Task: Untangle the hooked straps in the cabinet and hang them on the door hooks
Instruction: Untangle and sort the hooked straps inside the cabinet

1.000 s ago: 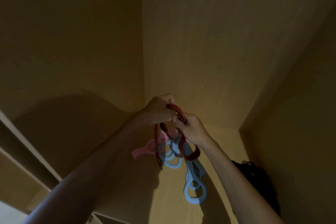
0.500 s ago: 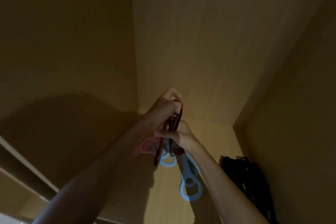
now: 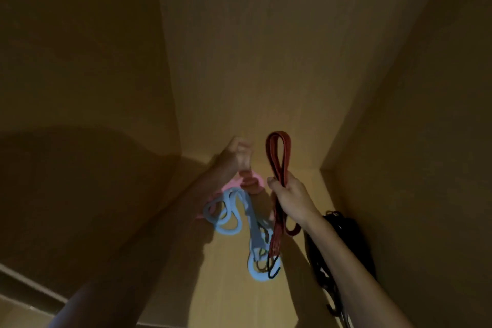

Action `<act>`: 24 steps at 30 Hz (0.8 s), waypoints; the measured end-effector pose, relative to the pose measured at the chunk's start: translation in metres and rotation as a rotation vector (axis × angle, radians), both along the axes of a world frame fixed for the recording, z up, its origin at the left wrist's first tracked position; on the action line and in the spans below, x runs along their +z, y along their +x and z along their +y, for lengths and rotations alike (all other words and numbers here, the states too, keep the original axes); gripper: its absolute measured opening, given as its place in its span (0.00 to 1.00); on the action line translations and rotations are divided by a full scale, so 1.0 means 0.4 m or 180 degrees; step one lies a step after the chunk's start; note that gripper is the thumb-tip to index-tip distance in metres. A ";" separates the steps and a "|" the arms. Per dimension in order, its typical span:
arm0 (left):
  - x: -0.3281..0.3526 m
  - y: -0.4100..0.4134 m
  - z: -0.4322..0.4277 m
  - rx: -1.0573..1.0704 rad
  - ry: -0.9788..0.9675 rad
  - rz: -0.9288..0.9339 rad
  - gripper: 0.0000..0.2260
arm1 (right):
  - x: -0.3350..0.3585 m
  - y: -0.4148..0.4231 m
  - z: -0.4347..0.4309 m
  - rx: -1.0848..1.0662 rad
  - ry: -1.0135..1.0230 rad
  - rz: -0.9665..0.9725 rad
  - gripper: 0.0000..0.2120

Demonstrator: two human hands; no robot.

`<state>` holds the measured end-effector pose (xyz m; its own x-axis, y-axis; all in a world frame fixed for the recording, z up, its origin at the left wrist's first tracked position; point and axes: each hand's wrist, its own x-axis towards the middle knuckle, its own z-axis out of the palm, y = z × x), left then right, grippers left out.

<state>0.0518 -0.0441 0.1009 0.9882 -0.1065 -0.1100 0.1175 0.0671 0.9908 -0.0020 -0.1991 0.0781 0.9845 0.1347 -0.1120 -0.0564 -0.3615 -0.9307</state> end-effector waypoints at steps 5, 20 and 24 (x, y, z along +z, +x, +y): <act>-0.205 -0.038 -0.060 -0.1231 0.2200 0.0041 0.12 | -0.045 -0.013 -0.083 -0.0645 -0.0747 0.0445 0.12; -0.309 -0.081 -0.051 -0.2234 0.4993 -0.1086 0.13 | -0.194 -0.032 -0.063 -0.0488 -0.1821 0.1671 0.25; -0.302 -0.071 0.025 -0.1855 0.5029 -0.0859 0.12 | -0.260 -0.049 -0.029 -0.0687 -0.1936 0.1513 0.23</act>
<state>0.0234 -0.0342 -0.0198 0.8677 -0.3935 -0.3039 -0.4009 -0.9152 0.0403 -0.0215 -0.2107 -0.0260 0.8103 -0.2729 -0.5185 -0.5240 -0.7337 -0.4326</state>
